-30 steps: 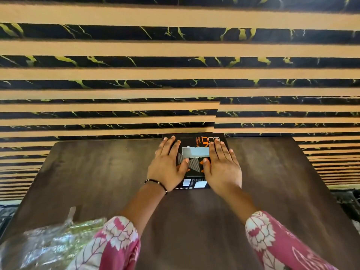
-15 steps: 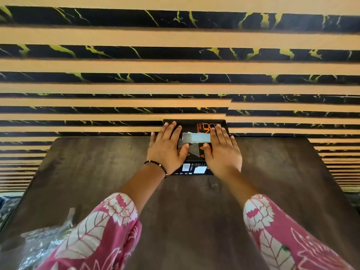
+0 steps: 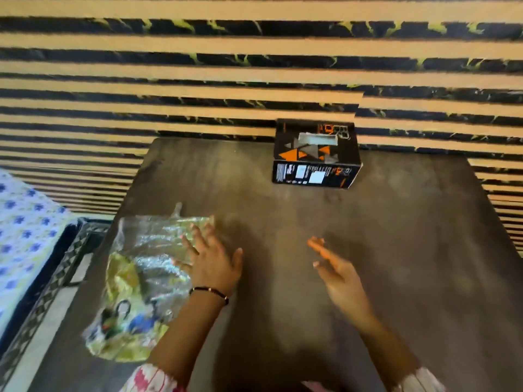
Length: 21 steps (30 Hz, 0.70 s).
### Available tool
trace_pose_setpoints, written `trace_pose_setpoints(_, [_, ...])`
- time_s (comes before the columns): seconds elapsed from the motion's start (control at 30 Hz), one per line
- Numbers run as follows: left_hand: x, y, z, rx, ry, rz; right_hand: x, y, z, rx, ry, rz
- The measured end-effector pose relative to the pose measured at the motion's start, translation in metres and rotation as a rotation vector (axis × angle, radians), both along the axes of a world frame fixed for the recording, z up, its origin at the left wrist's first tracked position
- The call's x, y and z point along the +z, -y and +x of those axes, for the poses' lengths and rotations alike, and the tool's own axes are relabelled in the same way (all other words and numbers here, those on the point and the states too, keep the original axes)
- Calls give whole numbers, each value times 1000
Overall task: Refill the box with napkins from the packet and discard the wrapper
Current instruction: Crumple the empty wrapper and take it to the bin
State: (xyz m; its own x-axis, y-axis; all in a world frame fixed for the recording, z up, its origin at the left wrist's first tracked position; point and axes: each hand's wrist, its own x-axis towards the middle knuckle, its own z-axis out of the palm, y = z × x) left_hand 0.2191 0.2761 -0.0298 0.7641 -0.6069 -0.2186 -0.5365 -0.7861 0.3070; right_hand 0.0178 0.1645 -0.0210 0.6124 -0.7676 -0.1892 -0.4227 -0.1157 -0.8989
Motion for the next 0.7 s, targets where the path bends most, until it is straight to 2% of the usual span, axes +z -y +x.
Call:
trace_pose_setpoints(0.13, [-17, -55, -16, 130, -7, 250, -2, -54, -26, 64, -24, 22])
trace_pose_setpoints(0.2, [-18, -60, -28, 125, -62, 247, 1, -65, -35, 59, -51, 10])
trace_pose_setpoints(0.33, [-6, -36, -65, 25, -169, 197, 6, -64, -55, -86, -36, 62])
trace_pose_setpoints(0.43, [-3, -7, -95, -138, -286, 121, 13, -62, -65, -149, -43, 63])
trace_pose_setpoints(0.57, [20, 17, -109, -300, -475, -265, 10, -65, -74, -215, -48, 122])
trace_pose_setpoints(0.63, [30, 13, -96, -316, -326, -318, 4, -66, -78, -242, -53, 178])
trace_pose_setpoints(0.7, [27, 0, -72, -286, -75, -189, 0, -69, -79, -240, -71, 238])
